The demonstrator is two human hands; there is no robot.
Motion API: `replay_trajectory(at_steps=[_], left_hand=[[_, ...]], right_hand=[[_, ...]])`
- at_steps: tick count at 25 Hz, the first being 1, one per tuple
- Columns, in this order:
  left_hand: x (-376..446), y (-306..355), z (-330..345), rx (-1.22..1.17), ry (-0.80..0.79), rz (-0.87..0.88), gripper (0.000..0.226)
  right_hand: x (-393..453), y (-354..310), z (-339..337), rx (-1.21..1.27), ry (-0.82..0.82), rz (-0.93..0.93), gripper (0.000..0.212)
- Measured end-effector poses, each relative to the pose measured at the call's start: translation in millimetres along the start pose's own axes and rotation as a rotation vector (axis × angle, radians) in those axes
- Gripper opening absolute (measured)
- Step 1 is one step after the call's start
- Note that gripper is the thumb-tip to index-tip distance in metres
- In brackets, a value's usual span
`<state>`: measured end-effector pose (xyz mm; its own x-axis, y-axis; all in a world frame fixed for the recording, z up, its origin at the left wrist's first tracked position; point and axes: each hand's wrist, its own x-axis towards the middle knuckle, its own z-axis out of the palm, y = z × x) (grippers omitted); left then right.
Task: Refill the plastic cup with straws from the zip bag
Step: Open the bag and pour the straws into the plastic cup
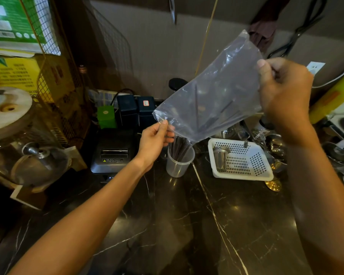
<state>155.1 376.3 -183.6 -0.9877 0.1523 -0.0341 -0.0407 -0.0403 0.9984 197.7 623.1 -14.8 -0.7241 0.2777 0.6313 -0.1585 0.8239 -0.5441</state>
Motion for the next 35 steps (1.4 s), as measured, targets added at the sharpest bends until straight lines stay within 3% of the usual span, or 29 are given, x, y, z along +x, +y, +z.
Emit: replay_trajectory(at_steps=[7, 16, 20, 27, 35], left_hand=[[5.4, 19.5, -4.2, 0.005, 0.042, 0.067, 0.039], [-9.8, -9.9, -4.3, 0.061, -0.058, -0.15, 0.04], [-4.1, -3.8, -9.1, 0.039, -0.004, -0.084, 0.04], [-10.4, -20.8, -8.6, 0.032, -0.034, -0.167, 0.046], [-10.7, -26.1, -5.4, -0.026, 0.029, -0.154, 0.044]], right_hand=[[1.6, -1.2, -11.1, -0.003, 0.014, -0.005, 0.042], [-17.9, 16.5, 20.1, -0.084, -0.168, 0.116, 0.04], [-7.9, 14.5, 16.0, -0.06, -0.075, 0.119, 0.037], [6.0, -1.8, 20.3, -0.073, -0.108, -0.086, 0.039], [10.4, -12.3, 25.7, -0.126, -0.157, -0.168, 0.035]])
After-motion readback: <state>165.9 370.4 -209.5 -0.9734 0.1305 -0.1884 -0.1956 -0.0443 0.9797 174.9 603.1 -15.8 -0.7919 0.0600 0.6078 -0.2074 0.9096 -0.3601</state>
